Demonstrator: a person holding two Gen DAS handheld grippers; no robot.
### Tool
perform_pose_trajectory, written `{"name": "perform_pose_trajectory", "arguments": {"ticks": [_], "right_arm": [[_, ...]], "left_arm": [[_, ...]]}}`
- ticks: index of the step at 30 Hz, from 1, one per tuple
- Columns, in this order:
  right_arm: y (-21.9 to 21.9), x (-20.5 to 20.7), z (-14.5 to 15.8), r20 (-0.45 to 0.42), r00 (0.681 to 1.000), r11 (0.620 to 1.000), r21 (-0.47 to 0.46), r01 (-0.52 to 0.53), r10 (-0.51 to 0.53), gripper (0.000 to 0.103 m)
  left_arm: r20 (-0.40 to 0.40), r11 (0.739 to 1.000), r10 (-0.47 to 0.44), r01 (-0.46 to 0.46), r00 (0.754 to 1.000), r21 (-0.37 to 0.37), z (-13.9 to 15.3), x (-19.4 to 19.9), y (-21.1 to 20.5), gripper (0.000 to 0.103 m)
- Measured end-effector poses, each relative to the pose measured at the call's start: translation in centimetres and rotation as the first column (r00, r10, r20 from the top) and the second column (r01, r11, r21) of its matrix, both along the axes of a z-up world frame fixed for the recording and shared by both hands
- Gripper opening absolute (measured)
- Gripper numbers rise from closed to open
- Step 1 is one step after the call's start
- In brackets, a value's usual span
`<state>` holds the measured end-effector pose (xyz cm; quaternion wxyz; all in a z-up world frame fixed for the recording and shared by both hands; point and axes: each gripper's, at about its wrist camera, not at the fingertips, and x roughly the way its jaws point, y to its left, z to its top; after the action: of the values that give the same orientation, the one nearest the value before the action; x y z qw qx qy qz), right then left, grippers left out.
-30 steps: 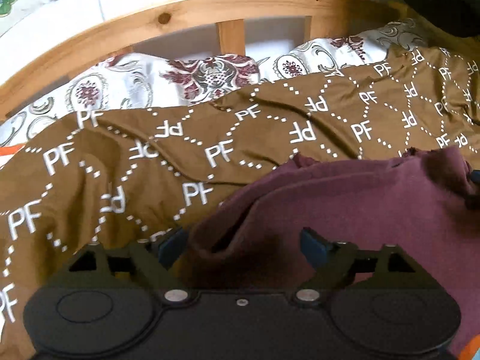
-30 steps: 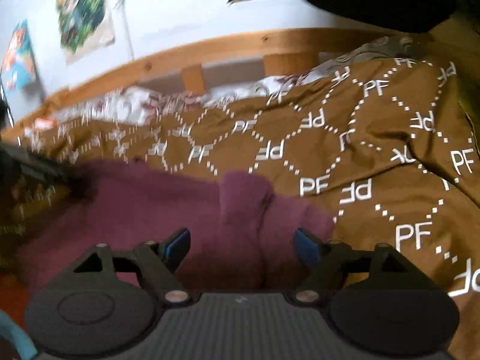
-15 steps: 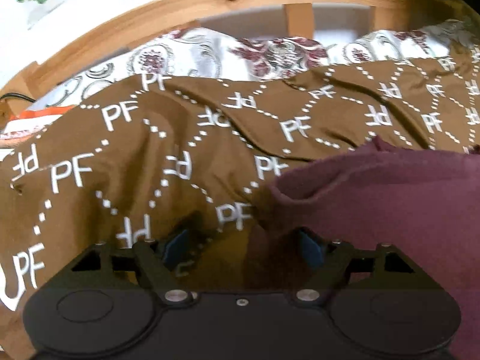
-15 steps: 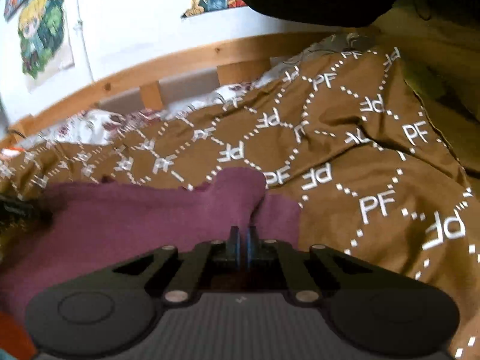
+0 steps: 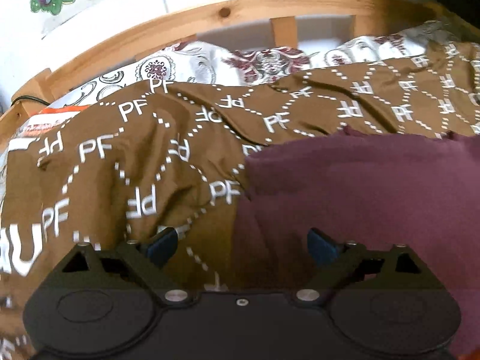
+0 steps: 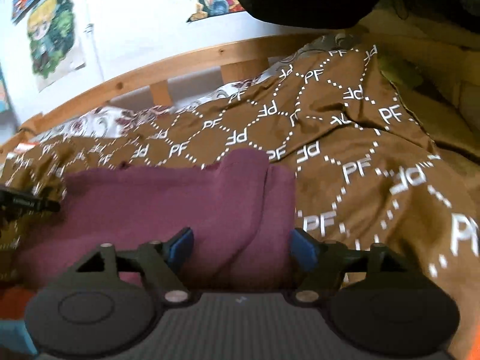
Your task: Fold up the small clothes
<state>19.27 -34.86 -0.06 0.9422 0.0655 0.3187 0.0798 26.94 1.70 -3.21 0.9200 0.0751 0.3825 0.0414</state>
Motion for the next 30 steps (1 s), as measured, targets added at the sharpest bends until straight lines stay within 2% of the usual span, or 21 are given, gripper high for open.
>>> {"name": "perform_pose_trajectory", "arguments": {"ticks": [3, 7, 15, 17, 18, 19, 25, 28, 30], "right_arm": [[-0.2, -2.5, -0.2, 0.002, 1.000, 1.000, -0.015, -0.005, 0.005, 0.074], [-0.1, -4.0, -0.7, -0.014, 1.000, 1.000, -0.014, -0.025, 0.025, 0.053], [0.0, -4.9, -1.0, -0.049, 0.995, 0.994, 0.070, -0.081, 0.084, 0.051], [-0.1, -4.8, -1.4, -0.071, 0.995, 0.994, 0.086, -0.069, 0.075, 0.038], [-0.2, -4.8, -1.7, -0.083, 0.994, 0.992, 0.106, -0.061, 0.070, 0.019], [-0.5, -4.9, -1.9, -0.095, 0.994, 0.991, 0.125, -0.041, 0.053, 0.009], [-1.4, -7.6, -0.6, -0.059, 0.995, 0.985, 0.149, 0.085, -0.077, 0.007], [-1.3, -7.8, -1.4, -0.095, 0.991, 0.982, 0.156, 0.108, -0.094, 0.007], [-1.8, -7.4, -2.3, -0.145, 0.983, 0.968, 0.208, 0.140, -0.111, 0.007]], "left_arm": [[0.007, 1.000, -0.006, 0.006, 1.000, -0.008, -0.1, -2.3, -0.7, 0.100], [-0.004, 1.000, 0.013, -0.013, 1.000, 0.010, -0.5, -4.5, -1.7, 0.100], [-0.036, 0.996, 0.088, -0.087, 0.995, 0.022, -2.4, -6.7, -2.1, 0.102], [-0.045, 0.994, 0.113, -0.113, 0.993, 0.012, -2.9, -6.8, -1.8, 0.102], [-0.047, 0.992, 0.124, -0.124, 0.991, -0.003, -3.0, -6.9, -1.6, 0.102], [-0.049, 0.990, 0.135, -0.137, 0.990, -0.022, -3.1, -6.9, -1.4, 0.102], [-0.073, 0.980, 0.175, -0.181, 0.982, -0.087, -3.4, -6.8, -0.7, 0.102], [-0.078, 0.979, 0.176, -0.183, 0.981, -0.086, -3.7, -6.7, -0.6, 0.102], [-0.081, 0.979, 0.177, -0.184, 0.981, -0.090, -3.7, -6.7, -0.6, 0.102]]}}
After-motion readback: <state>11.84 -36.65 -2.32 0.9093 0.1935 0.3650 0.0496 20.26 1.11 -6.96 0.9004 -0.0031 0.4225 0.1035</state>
